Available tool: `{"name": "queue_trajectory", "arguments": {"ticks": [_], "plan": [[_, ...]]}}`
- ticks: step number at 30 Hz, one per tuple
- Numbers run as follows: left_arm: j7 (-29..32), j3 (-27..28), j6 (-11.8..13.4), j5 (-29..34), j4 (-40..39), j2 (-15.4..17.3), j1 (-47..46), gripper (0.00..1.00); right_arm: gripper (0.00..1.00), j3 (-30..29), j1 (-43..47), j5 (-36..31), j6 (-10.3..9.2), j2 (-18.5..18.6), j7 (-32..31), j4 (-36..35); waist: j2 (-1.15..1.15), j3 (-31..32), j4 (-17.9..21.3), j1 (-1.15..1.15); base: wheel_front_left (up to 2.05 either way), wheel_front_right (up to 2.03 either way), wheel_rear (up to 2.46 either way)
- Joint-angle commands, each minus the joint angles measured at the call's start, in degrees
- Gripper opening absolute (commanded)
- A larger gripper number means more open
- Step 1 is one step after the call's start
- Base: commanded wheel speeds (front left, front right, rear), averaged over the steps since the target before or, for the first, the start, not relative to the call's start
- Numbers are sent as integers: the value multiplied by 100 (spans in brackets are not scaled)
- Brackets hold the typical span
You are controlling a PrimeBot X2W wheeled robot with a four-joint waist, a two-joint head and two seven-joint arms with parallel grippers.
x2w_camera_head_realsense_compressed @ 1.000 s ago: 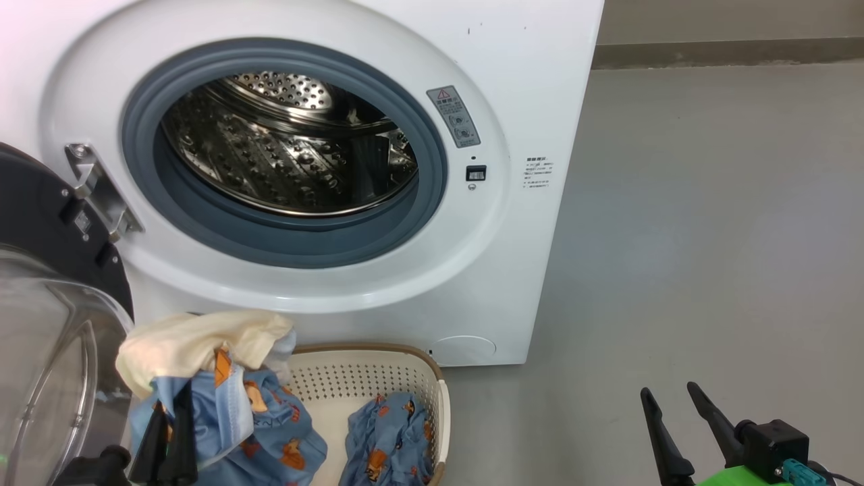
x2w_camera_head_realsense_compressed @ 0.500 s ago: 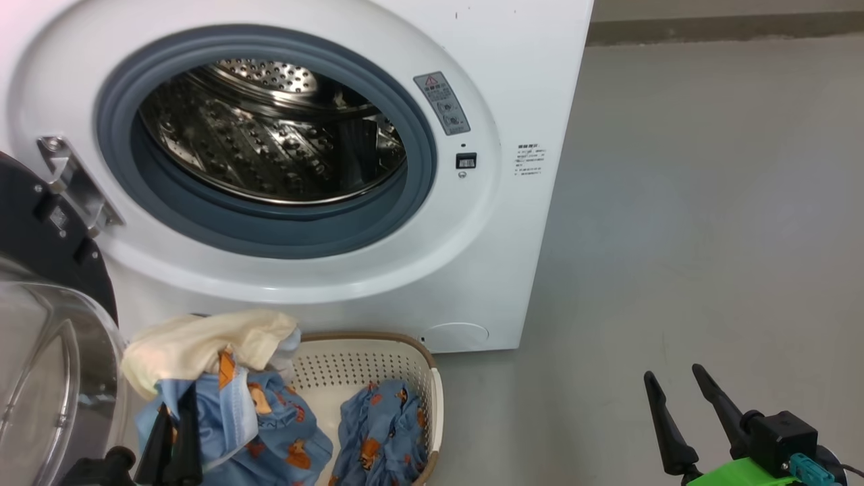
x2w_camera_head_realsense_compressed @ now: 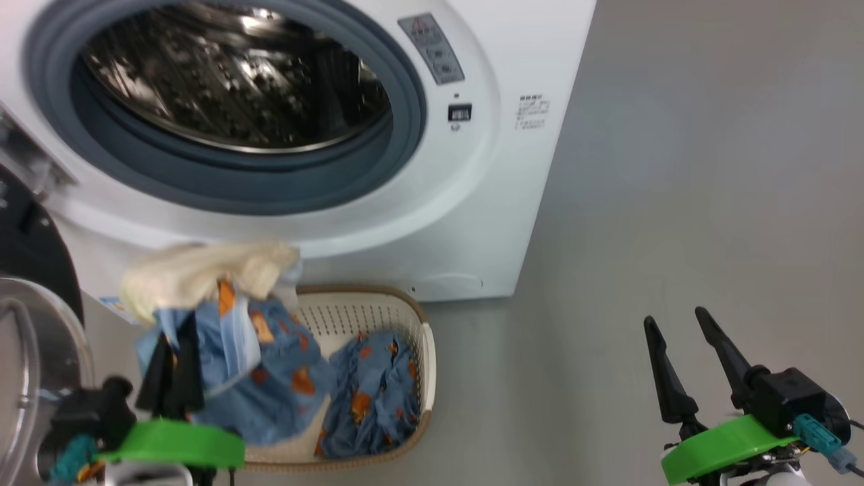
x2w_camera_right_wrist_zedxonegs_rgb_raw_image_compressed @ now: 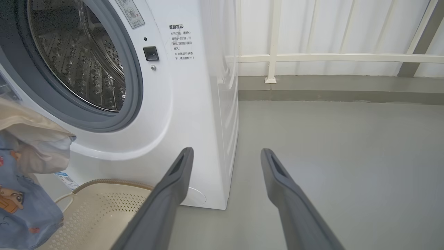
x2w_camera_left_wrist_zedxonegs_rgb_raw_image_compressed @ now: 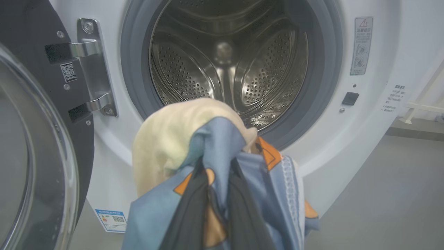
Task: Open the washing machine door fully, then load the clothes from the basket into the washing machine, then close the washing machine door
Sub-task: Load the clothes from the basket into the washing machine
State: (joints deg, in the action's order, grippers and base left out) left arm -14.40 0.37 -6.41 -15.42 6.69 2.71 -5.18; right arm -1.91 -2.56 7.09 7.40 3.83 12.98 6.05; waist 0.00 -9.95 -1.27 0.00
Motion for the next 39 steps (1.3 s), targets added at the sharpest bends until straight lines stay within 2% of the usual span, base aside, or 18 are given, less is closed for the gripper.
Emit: {"name": "queue_trajectory", "arguments": {"ticks": [1, 7, 21, 28, 39], "plan": [[-60, 200, -24, 19, -66, 64, -356, 0, 100, 153, -193, -35, 9, 11, 73, -149, 0, -438, 48, 0, 0, 0, 0], [-60, 236, -67, 64, 207, 231, -1248, 0, 100, 198, -435, -36, 9, -11, 97, -113, 0, -982, 170, 0, 0, 0, 0], [81, -33, -103, -130, 1612, 1062, -3854, 0, 100, 388, -921, 68, 9, -74, 182, 54, 0, -1887, 705, 0, 0, 0, 0], [260, -65, -106, -319, 2268, 1262, -4913, 0, 100, 496, -1027, 143, 9, -89, 198, 102, 0, -2321, 913, 0, 0, 0, 0], [662, -495, -107, -399, 3166, 1661, -6395, 0, 100, 810, -1222, 533, 9, -94, 201, -1, 0, -3359, 1209, 0, 0, 0, 0]]}}
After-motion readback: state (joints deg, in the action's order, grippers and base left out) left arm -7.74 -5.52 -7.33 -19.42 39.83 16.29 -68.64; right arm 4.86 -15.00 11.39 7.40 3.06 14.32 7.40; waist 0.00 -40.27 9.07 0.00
